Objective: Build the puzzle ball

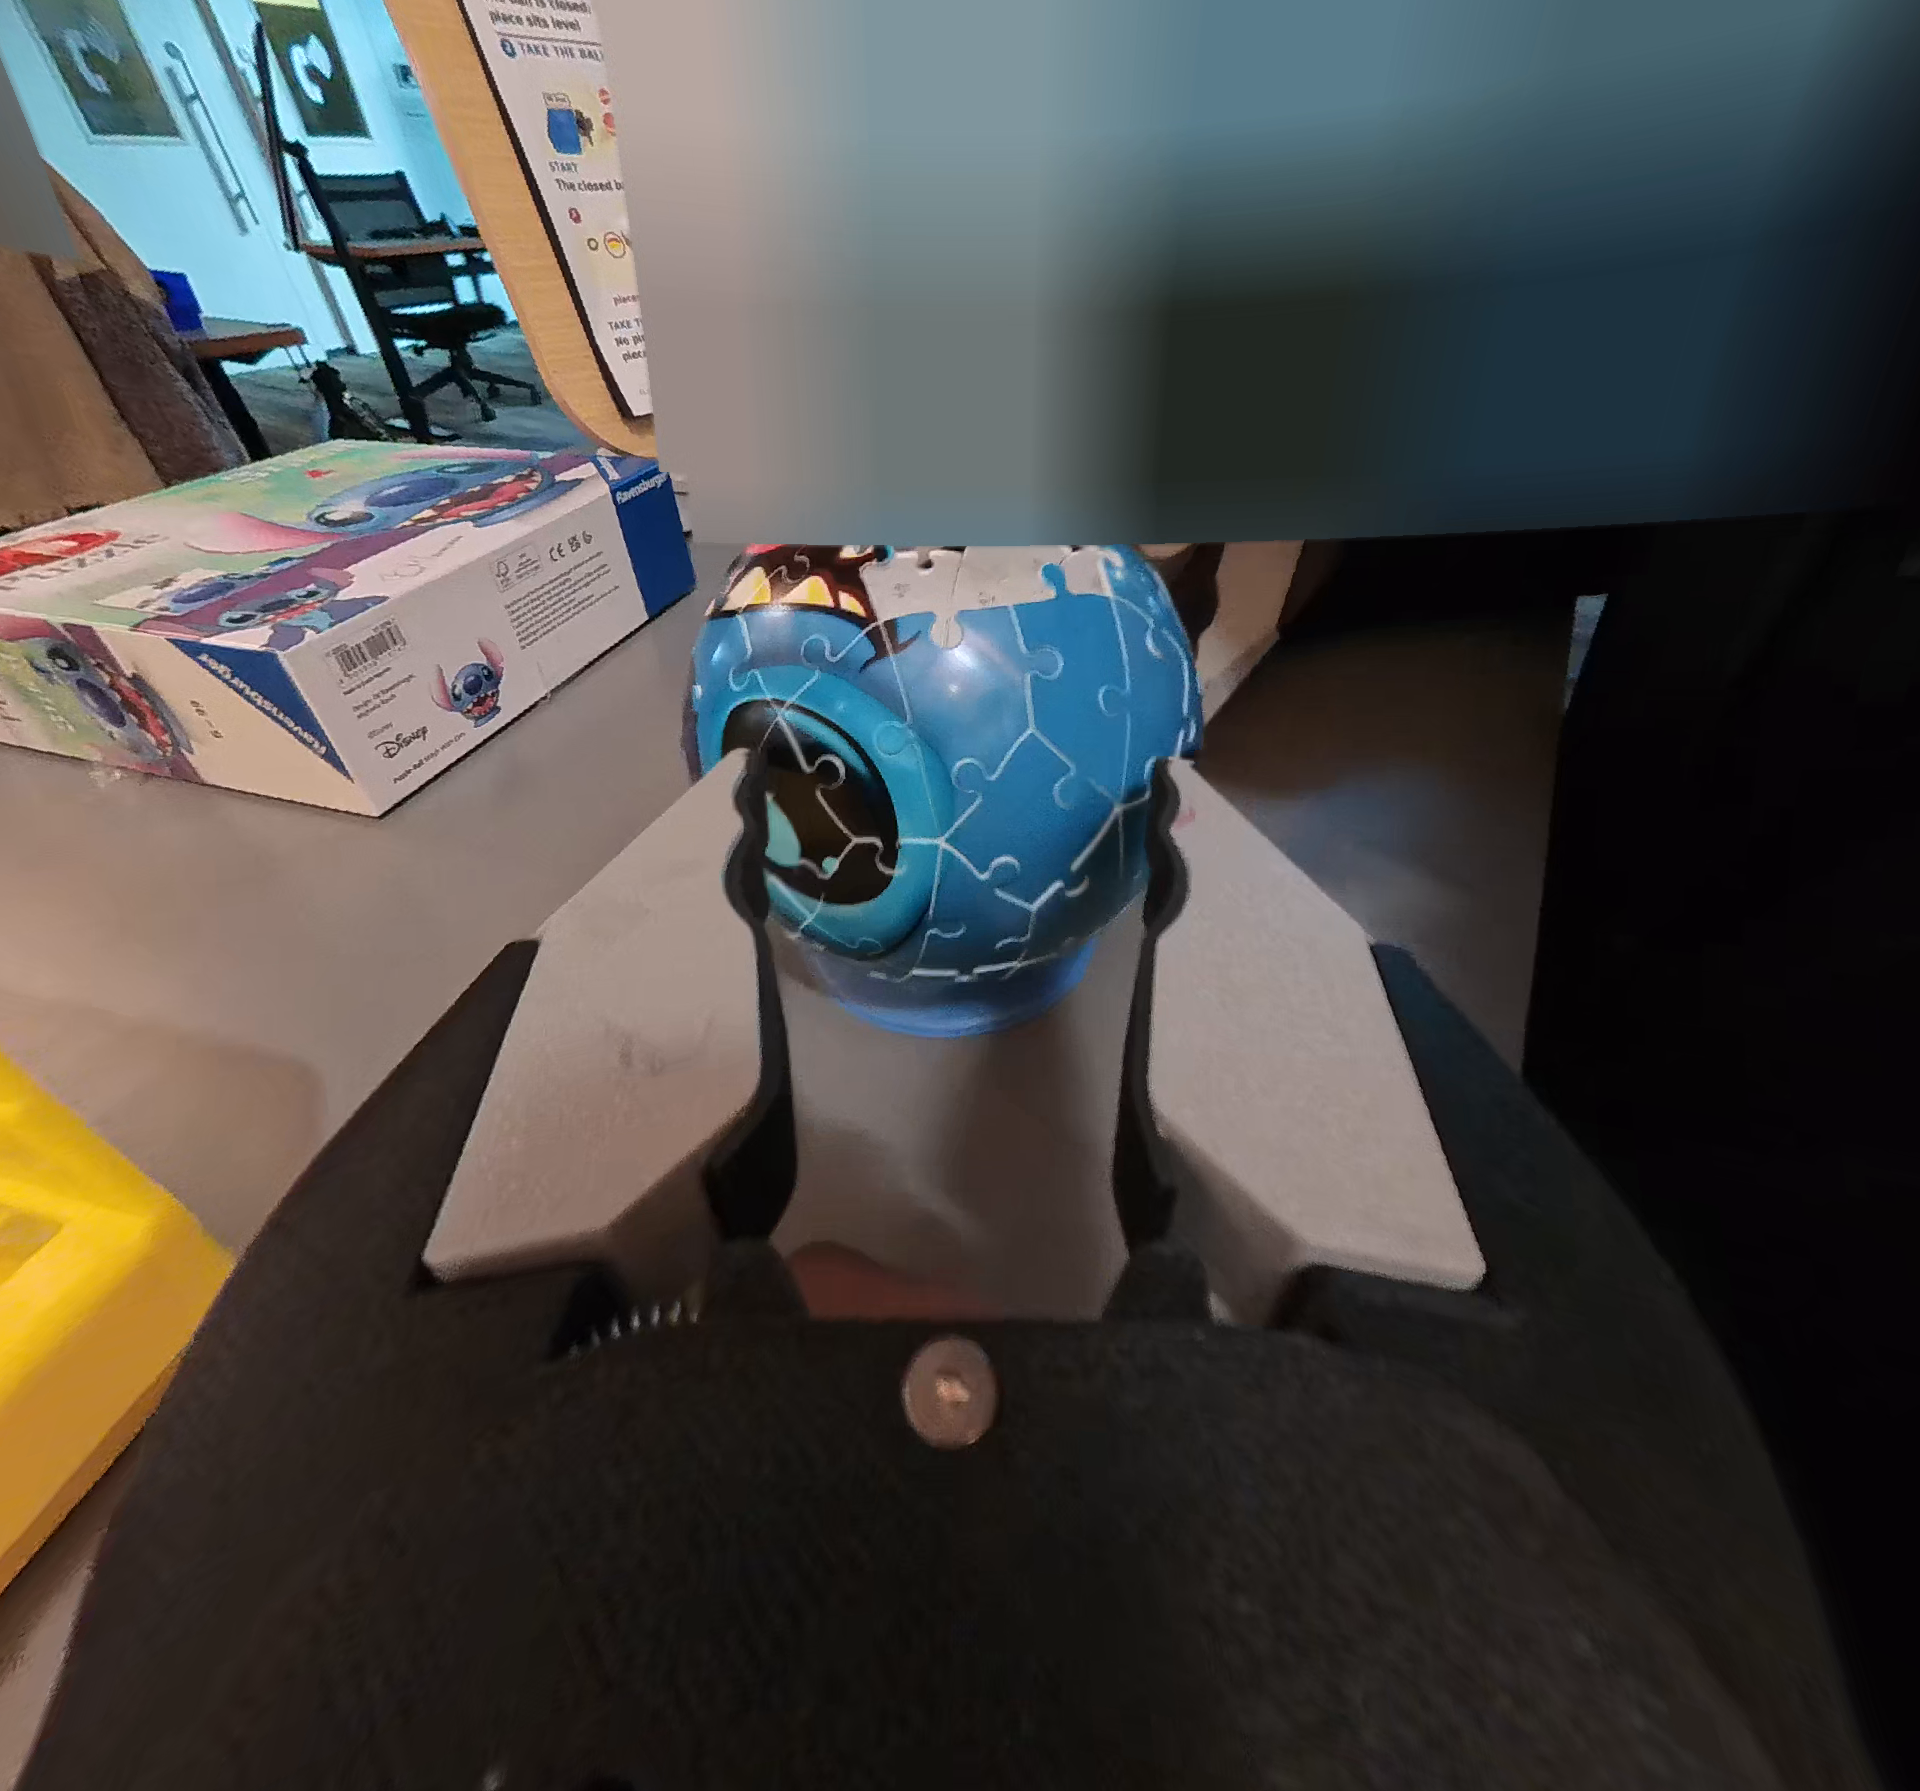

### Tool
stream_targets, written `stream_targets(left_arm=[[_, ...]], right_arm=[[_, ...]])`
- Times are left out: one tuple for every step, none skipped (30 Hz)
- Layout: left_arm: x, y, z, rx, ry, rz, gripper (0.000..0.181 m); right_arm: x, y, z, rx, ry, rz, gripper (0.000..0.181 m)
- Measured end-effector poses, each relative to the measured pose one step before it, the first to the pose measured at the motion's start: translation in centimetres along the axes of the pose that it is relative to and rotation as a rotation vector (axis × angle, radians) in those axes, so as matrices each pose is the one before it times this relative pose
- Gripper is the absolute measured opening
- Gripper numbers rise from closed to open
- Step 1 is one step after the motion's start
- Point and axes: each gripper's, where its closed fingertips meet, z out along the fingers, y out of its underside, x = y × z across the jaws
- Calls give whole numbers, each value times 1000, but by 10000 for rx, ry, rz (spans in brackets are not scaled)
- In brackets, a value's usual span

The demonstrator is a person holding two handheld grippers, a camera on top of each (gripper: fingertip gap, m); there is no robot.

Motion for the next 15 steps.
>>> stream_targets(left_arm=[[-189, 226, -144, -168, -121, 30, 74], [-155, 235, -124, -157, -44, -132, 76], [-192, 248, -18, -174, -1, -423, 78], [-237, 332, 129, -287, 39, -727, 80], [228, 260, 182, -292, 337, -836, 89], [725, 78, 94, -167, 586, -664, 94], [363, -148, 44, -10, 240, -362, 93], [-183, -221, 46, 39, -207, -116, 92], [-247, -40, 96, -103, -271, 22, 91], [-274, 171, 166, -276, -278, 59, 93], [-344, 262, 221, -318, -321, 8, 96], [-364, 291, 261, -305, -315, -102, 97], [-183, 284, 265, -268, -179, -186, 98], [205, 174, 261, -141, 60, -165, 99], [305, 25, 255, -27, 117, -101, 99]], right_arm=[[-19, -30, -305, 120, -139, 194, 86], [17, 97, -299, 6, -277, 449, 83], [-30, 7, -321, 18, -462, 775, 83], [-186, -96, -364, 68, -680, 1056, 85], [-316, -63, -421, 32, -814, 1186, 88], [-302, -9, -474, 0, -773, 1170, 95], [-143, 34, -525, 42, -585, 1016, 100], [173, 16, -516, 97, -289, 732, 102], [449, -53, -427, 141, -27, 500, 101], [465, -111, -207, 92, -33, 512, 100], [398, -139, 46, -3, -105, 626, 99], [348, -215, 232, -9, -129, 634, 97], [-10, -258, 350, -6, -290, 479, 98], [-445, -205, 393, -34, -468, 205, 100], [-281, -23, 399, -125, -272, -62, 96]])
